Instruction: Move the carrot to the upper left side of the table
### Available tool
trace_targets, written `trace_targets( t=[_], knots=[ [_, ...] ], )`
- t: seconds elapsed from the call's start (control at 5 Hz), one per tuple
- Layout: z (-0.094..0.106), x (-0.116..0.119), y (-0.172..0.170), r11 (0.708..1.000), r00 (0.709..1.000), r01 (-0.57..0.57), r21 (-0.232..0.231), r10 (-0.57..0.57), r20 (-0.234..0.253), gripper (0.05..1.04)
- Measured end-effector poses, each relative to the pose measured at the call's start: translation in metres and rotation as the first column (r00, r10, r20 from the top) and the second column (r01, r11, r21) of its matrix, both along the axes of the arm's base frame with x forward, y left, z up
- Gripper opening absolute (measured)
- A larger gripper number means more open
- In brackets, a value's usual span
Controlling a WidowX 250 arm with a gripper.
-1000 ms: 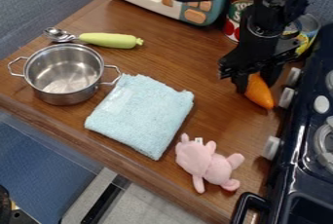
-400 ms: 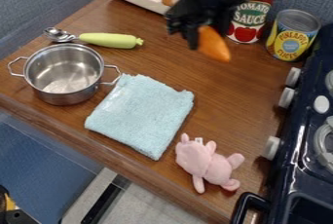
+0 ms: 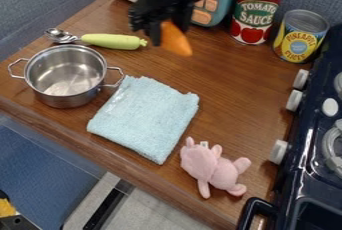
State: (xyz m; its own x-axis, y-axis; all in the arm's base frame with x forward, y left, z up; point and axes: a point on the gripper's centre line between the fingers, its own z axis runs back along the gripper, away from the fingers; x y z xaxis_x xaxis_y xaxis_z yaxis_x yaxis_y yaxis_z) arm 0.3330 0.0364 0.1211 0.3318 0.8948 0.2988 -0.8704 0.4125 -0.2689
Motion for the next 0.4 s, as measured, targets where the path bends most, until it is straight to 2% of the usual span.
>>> trace_targets(
  t=[0.2, 0.4],
  knots=[
    [-0.023, -0.001, 0.028, 0.999, 0.997, -0.048, 0.023, 0.049, -0.056, 0.583],
    [-0.041, 0.006, 0.041, 0.997, 0.994, -0.076, 0.024, 0.077, -0.077, 0.583]
  ],
)
